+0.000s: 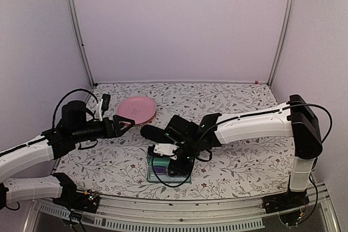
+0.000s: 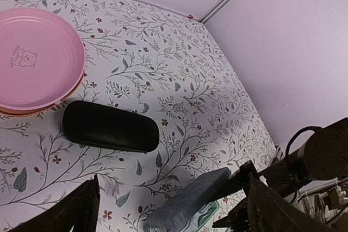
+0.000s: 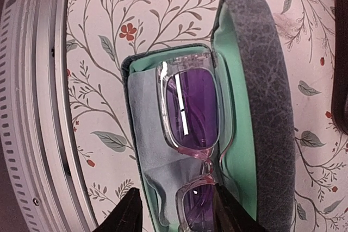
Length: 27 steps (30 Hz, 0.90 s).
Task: Organize the sunglasses
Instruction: Place the sunglasses in the sunglasses case, then adjust the sunglasses in the sunglasses case.
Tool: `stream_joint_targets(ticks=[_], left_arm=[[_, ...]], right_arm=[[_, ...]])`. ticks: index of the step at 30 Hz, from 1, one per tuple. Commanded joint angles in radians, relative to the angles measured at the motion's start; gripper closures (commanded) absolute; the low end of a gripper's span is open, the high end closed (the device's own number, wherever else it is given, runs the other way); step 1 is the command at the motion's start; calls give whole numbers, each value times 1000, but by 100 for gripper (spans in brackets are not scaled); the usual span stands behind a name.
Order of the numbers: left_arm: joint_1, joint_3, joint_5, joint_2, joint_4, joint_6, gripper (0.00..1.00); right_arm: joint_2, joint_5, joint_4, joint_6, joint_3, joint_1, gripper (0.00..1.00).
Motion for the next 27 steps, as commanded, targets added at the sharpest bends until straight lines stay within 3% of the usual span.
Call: stream_joint_targets(ticks=[1, 9, 17, 27], left_arm=[[8, -13, 5, -8, 24, -6, 5], [7, -15, 7, -6, 27, -9, 5], [4, -18, 11, -14, 27, -13, 4], [2, -17, 12, -15, 27, -12, 4]], right_arm=[[-79, 68, 57, 16, -45, 34, 49], [-118, 169, 158, 18, -111, 86, 22], [-81, 263, 183, 11, -113, 123, 14], [-5, 338, 172, 11, -87, 146, 12]])
